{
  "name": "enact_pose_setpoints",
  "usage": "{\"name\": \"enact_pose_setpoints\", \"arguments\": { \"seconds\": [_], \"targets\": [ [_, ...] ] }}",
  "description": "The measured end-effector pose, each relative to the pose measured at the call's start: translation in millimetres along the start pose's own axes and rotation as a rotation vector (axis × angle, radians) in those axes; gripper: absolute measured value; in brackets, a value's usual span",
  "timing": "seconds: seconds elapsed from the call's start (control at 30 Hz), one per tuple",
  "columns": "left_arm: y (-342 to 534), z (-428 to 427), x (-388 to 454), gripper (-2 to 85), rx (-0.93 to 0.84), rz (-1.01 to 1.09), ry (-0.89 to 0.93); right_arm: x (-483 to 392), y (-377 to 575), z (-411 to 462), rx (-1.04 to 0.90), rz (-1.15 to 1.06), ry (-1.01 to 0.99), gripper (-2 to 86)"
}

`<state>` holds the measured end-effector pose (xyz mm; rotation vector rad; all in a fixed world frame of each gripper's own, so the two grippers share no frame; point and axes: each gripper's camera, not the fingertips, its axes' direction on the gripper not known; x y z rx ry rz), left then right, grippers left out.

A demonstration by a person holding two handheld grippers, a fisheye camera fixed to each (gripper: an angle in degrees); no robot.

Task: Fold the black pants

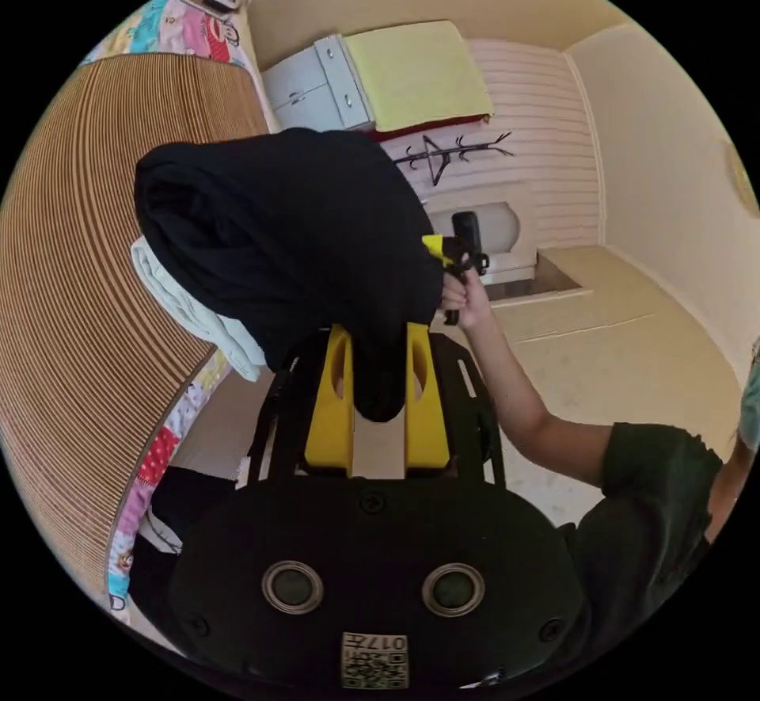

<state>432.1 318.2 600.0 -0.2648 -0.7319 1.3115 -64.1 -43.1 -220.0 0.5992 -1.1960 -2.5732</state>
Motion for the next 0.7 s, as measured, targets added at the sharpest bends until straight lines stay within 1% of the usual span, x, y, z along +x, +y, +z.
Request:
{"name": "enact_pose_setpoints", "arguments": {
  "seconds": [0.03,0.07,0.1,0.17,0.23,0.27,0.3,0.33,0.4,0.43,0.47,0.5,0.53,0.6,0.63,0.7],
  "targets": [
    [-14.5,22.4,-2.5,10.0,-0.082,-0.003,-0.051,22.7,6.6,1.0,0.014,0.142,0.134,9.8],
    [-35.8,64.2,-14.1,9.5,-0.237,-0.034,-0.145,36.3,17.9,4.1,0.04,0.241,0.216,9.0],
    [-44.1,88.8,-32.8,8.7,-0.318,-0.099,-0.204,38.8,24.7,6.3,0.056,0.267,0.239,8.6],
    [-41.6,94.7,-64.7,8.3,-0.349,-0.181,-0.246,22.2,57.9,16.6,0.164,0.242,0.285,4.0],
    [-24.8,73.6,-103.4,8.1,-0.317,-0.265,-0.274,-4.9,88.1,28.5,0.269,0.176,0.328,2.1],
    [-3.6,50.2,-134.7,7.9,-0.289,-0.347,-0.292,-22.2,107.6,40.8,0.326,0.124,0.336,1.6],
    [24.8,23.1,-168.6,7.7,-0.267,-0.443,-0.303,-29.6,116.3,48.5,0.344,0.099,0.332,1.5],
    [42.5,7.7,-186.3,7.6,-0.259,-0.496,-0.311,-41.6,130.9,66.9,0.36,0.056,0.312,1.1],
    [134.8,-64.3,-248.1,6.6,-0.243,-0.748,-0.414,-53.4,145.6,96.5,0.355,0.026,0.269,0.8],
    [162.9,-84.0,-258.8,6.4,-0.244,-0.826,-0.454,-59.6,152.4,115.6,0.352,0.021,0.238,0.7],
    [221.4,-122.7,-271.6,6.0,-0.237,-0.992,-0.523,-65.1,157.5,133.1,0.353,0.015,0.202,0.6],
    [282.8,-159.9,-272.1,5.8,-0.204,-1.168,-0.56,-67.5,159.2,140.8,0.356,0.012,0.183,0.6],
    [312.3,-176.7,-267.7,5.6,-0.173,-1.252,-0.564,-71.6,161.3,154.1,0.361,0.008,0.144,0.5],
    [410.9,-225.1,-228.6,4.9,0.054,-1.517,-0.52,-76.4,161.3,168.7,0.369,0.011,0.087,0.4],
    [430.1,-231.7,-215.7,4.7,0.129,-1.562,-0.5,-80.4,161.2,174.5,0.384,0.015,0.055,0.4],
    [481.9,-233.9,-167.9,3.9,0.412,-1.66,-0.414,-89.3,162.3,177.8,0.424,0.008,0.015,0.4]
  ]
}}
